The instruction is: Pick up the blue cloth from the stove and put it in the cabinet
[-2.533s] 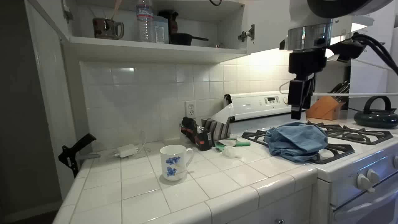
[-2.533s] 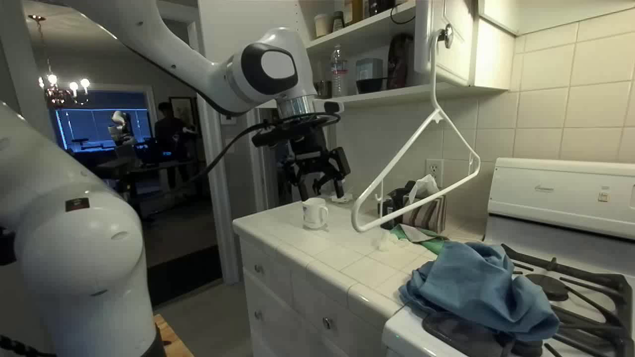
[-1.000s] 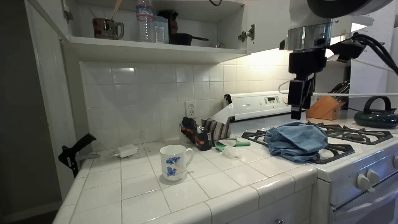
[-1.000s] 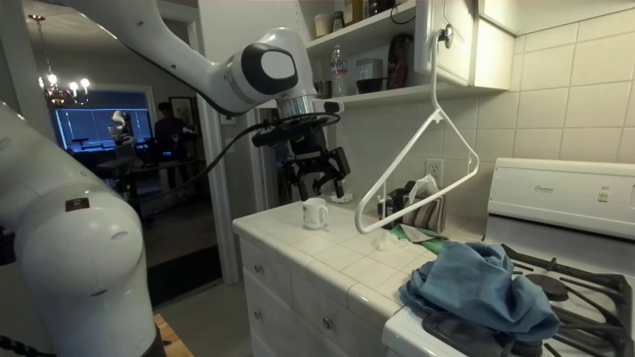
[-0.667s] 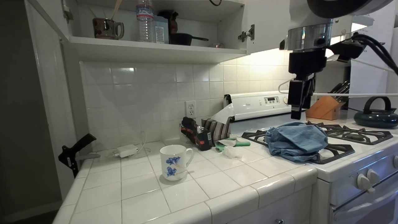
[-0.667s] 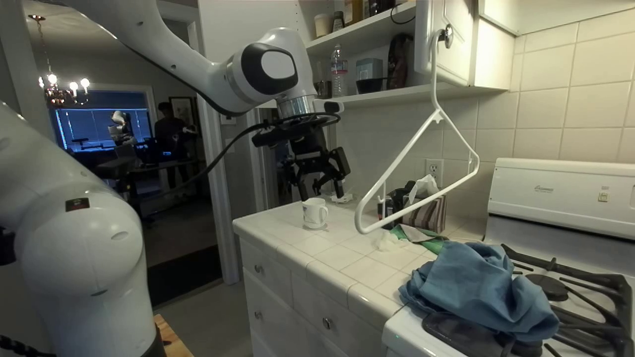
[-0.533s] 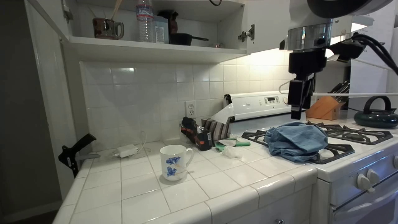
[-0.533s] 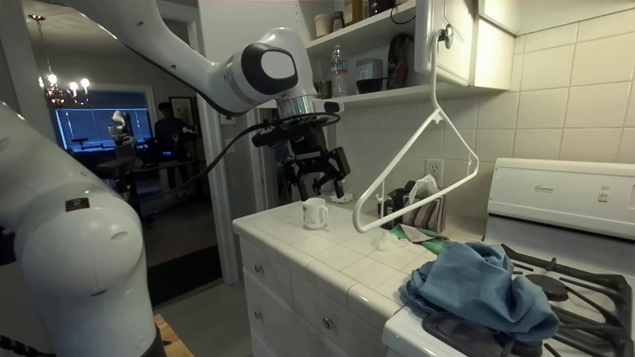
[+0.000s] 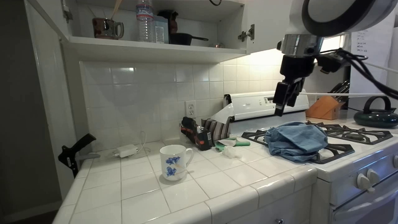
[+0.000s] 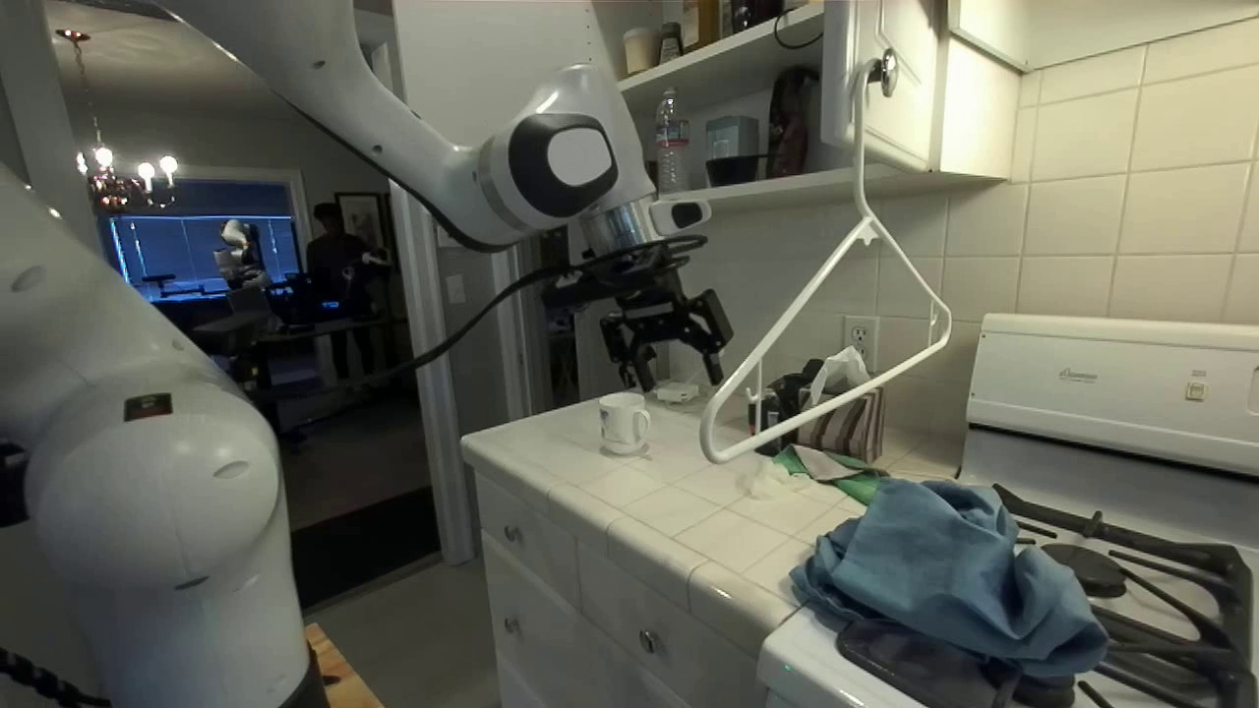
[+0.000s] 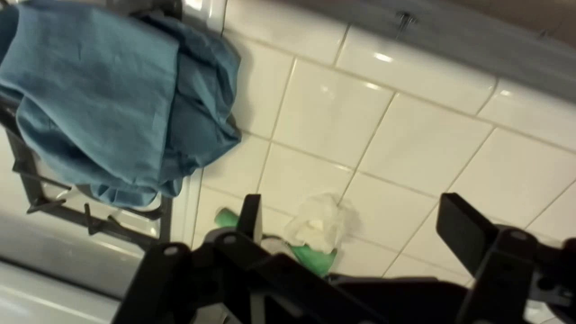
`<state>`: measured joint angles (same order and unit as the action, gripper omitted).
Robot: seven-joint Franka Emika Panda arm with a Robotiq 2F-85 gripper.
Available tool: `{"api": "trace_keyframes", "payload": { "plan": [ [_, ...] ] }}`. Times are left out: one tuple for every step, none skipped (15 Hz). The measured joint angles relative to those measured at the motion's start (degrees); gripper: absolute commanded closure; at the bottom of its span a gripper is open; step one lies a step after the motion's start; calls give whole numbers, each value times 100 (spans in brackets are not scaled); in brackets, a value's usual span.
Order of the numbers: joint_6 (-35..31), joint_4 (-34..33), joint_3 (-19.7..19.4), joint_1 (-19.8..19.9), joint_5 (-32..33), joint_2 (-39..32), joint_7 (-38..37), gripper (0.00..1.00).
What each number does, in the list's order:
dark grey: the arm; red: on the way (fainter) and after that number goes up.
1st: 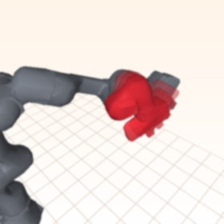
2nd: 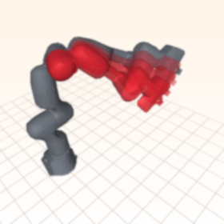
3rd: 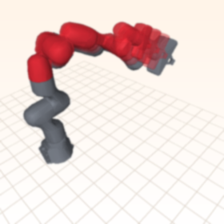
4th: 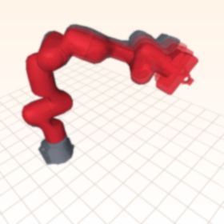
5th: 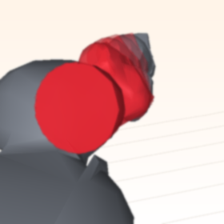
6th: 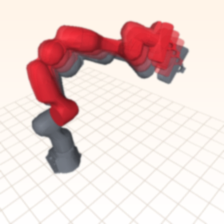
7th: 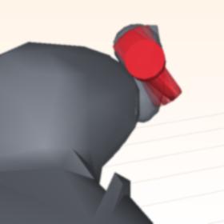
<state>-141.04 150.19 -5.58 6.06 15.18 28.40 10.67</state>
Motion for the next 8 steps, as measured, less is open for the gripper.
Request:
{"api": "trace_keyframes", "payload": {
  "plan": [
    [-509,-53,-4,85,136,-223,-1,0],
    [-1018,-125,17,210,369,-475,-32,0],
    [-1517,-229,70,405,703,-766,-147,0],
    [-1963,-364,161,674,1139,-1083,-350,0],
    [-2311,-533,349,1062,1603,-1395,-617,0],
    [-2519,-769,608,1554,2091,-1696,-915,0],
    [-2553,-1031,859,2016,2541,-1927,-1226,0],
    [-2523,-1300,1098,2449,2982,-2107,-1559,0]
  ]
}}
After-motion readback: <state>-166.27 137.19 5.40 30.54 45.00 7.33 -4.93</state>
